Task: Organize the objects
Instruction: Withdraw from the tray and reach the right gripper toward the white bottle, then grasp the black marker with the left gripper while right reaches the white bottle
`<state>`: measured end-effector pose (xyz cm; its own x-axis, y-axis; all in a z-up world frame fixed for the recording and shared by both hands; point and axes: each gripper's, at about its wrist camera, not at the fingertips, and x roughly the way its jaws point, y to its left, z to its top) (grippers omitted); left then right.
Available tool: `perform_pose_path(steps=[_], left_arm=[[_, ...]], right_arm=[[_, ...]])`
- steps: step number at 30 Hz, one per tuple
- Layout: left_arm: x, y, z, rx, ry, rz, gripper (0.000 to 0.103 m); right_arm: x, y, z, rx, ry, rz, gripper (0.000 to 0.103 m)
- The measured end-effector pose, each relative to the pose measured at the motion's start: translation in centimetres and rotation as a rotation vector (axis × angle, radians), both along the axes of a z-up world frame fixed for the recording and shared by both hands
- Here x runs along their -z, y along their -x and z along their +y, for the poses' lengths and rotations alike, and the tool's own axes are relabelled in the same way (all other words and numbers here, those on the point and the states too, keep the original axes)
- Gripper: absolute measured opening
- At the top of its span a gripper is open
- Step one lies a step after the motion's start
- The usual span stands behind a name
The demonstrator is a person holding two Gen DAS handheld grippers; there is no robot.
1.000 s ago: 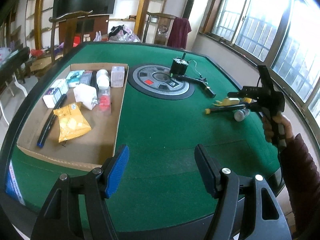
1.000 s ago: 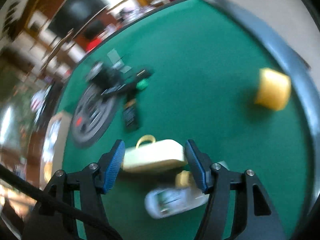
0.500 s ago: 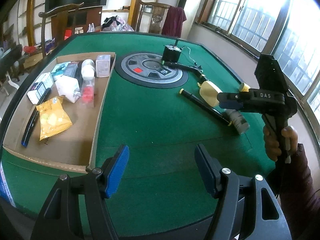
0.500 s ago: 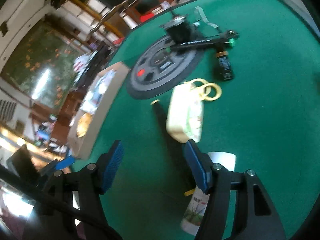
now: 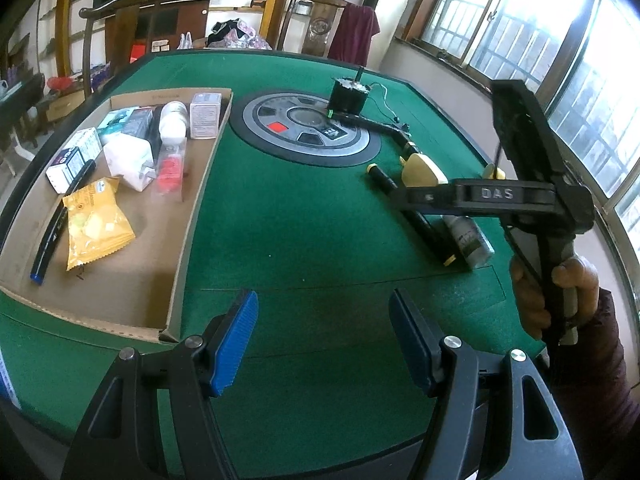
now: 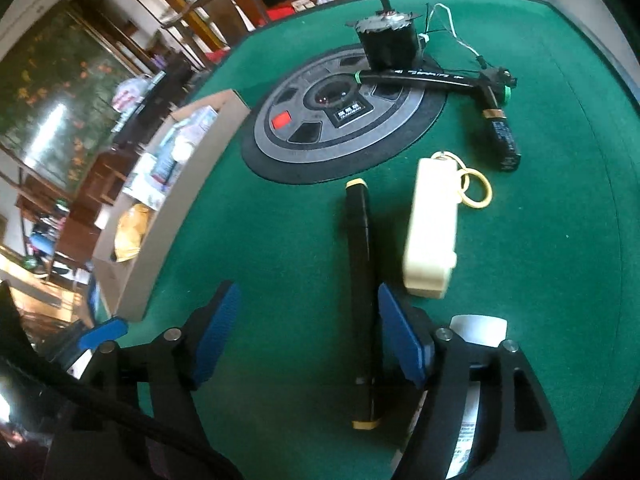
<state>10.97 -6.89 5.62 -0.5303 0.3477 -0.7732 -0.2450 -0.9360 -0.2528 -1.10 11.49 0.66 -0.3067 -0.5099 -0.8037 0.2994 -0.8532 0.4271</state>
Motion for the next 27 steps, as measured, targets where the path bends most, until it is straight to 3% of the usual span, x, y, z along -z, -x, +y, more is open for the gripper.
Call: perform_pose_path(steps=[5, 7, 9, 14, 17, 21, 27], left_arm=[[0.2, 0.0, -0.4, -0.003, -0.008, -0.007, 0.062], [0.3, 0.0, -0.5, -0.001, -0.012, -0.011, 0.062], [0.3, 0.1, -0.6, 0.001, -0.012, -0.012, 0.062], [0.6, 0.7, -0.5, 0.003, 0.011, -0.009, 0.062], [1.1, 1.6, 0.3, 0.008, 0.037, -0.013, 0.062], [1.5, 2.6, 2.1, 0.030, 0.070, -0.020, 0.062], [1.9, 4.1, 5.9, 0.079, 0.121, -0.014, 0.062]], right_arm=[[-0.1, 0.4, -2.1, -0.028, 0.010, -0.070, 0.071], [-0.3, 0.1, -2.7, -0.071, 0.071, -0.095, 0.071], [-1.6, -0.6, -1.9, -0.069, 0.139, -0.054, 0.071], [-4.8, -1.7, 3.6, 0.091, 0.202, 0.107, 0.071], [-5.0, -2.1, 7.9, 0.220, 0.267, 0.159, 0.072], [-3.3, -1.9, 12.0, 0.374, 0.289, 0.161, 0.074], [0.4, -1.4, 15.1, 0.469, 0.364, 0.096, 0.074]])
